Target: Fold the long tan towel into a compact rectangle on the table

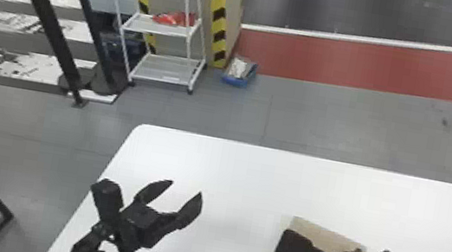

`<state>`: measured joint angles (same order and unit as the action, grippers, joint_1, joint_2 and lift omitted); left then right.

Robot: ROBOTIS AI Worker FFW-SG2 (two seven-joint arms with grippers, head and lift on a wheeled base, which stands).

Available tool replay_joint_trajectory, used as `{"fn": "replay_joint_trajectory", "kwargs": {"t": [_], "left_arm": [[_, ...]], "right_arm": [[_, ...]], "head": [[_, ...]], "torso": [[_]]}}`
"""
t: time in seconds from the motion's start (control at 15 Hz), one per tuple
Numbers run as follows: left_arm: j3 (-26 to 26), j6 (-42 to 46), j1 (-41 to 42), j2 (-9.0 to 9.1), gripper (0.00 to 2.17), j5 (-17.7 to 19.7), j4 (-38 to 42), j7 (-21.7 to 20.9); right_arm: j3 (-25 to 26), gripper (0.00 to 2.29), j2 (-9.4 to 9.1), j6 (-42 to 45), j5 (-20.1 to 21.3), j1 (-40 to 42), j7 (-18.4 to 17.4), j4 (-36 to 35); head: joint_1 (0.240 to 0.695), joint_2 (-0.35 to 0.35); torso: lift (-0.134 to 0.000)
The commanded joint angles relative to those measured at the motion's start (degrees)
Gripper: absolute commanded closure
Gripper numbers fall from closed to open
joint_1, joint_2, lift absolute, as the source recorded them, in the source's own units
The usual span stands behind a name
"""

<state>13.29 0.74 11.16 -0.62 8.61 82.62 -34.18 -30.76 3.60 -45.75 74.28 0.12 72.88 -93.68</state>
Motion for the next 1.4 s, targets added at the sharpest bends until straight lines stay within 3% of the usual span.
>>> {"fn": "replay_joint_trajectory", "kwargs": {"t": [0.0,0.47,0.67,0.73,0.87,1.07,1.33], "left_arm": [[-0.02,0.00,0.18,0.00,0.15,0.00,0.00,-0.01],[-0.11,0.00,0.26,0.00,0.15,-0.09,0.44,-0.10],[-0.11,0.00,0.26,0.00,0.15,-0.09,0.53,-0.10],[-0.11,0.00,0.26,0.00,0.15,-0.09,0.62,-0.10],[-0.29,0.00,0.18,0.00,0.15,-0.09,0.62,-0.01],[-0.37,-0.18,0.18,0.00,0.15,-0.09,0.79,-0.01],[-0.37,0.00,0.18,0.00,0.15,-0.18,0.79,-0.01]], "right_arm": [[0.26,0.45,0.00,0.08,-0.10,-0.12,-0.01,-0.01],[1.23,0.53,-0.09,-0.45,-1.51,-0.73,-0.81,-0.36],[1.40,0.73,-0.26,-0.27,-1.95,-1.17,-0.81,-0.28],[1.49,0.91,-0.26,-0.10,-1.95,-1.17,-0.89,-0.28],[1.49,0.99,-0.18,0.08,-1.95,-1.17,-1.07,-0.36],[2.28,1.46,-0.18,0.61,-2.83,-1.26,-2.30,-0.80],[4.92,1.48,-0.09,1.14,-4.76,-1.26,-3.00,-2.82]], "head": [[0.695,0.197],[0.695,0.190],[0.695,0.188],[0.695,0.188],[0.695,0.189],[0.695,0.185],[0.695,0.179]], "torso": [[0.000],[0.000],[0.000],[0.000],[0.000],[0.000],[0.000]]}}
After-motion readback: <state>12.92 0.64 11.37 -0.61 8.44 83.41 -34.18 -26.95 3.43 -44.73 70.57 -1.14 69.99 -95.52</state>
